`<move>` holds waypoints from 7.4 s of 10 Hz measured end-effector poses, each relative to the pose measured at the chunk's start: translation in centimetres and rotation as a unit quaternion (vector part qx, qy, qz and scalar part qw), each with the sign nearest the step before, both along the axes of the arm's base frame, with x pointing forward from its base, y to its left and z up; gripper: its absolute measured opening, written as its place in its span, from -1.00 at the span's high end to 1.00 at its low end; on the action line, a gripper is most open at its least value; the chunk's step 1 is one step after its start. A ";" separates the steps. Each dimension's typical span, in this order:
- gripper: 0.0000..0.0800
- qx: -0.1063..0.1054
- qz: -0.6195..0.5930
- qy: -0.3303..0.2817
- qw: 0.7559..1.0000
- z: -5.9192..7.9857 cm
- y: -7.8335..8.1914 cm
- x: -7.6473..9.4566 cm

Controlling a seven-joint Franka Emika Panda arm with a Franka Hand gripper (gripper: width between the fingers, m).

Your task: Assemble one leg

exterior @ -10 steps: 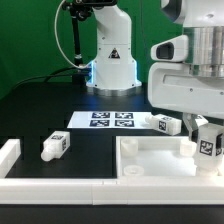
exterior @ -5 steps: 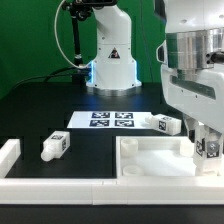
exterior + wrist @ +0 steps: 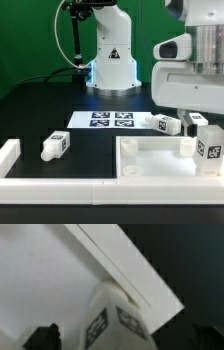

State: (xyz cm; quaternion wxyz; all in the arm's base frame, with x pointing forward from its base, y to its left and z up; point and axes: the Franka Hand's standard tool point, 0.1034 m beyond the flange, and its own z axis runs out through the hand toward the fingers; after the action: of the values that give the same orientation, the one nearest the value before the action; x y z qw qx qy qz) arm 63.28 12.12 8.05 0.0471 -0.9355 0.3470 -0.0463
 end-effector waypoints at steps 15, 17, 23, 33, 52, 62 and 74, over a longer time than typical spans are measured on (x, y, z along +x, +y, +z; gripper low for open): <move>0.28 0.046 -0.351 0.024 0.935 -0.7 0.5 0.4; 0.28 0.060 -0.390 0.030 0.918 -0.7 0.5 0.5; -0.60 0.006 0.003 0.003 1.000 -0.5 -0.5 0.4; 0.28 -0.037 0.153 -0.005 0.988 -0.6 -0.7 0.9; -0.62 -0.049 0.224 0.013 0.973 -0.9 0.1 1.0; 0.28 0.020 -0.296 0.042 0.954 -1.1 -0.9 1.1; -0.62 0.017 -0.108 0.037 0.993 -1.5 0.3 0.4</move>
Offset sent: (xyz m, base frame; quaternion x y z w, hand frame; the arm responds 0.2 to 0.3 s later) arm 0.0296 0.0024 0.0026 -0.0007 0.0564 -0.4704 0.8806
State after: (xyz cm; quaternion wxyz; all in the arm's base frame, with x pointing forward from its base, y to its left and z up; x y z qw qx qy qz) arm 63.65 12.44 6.50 0.0451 -0.8925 0.4487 -0.0105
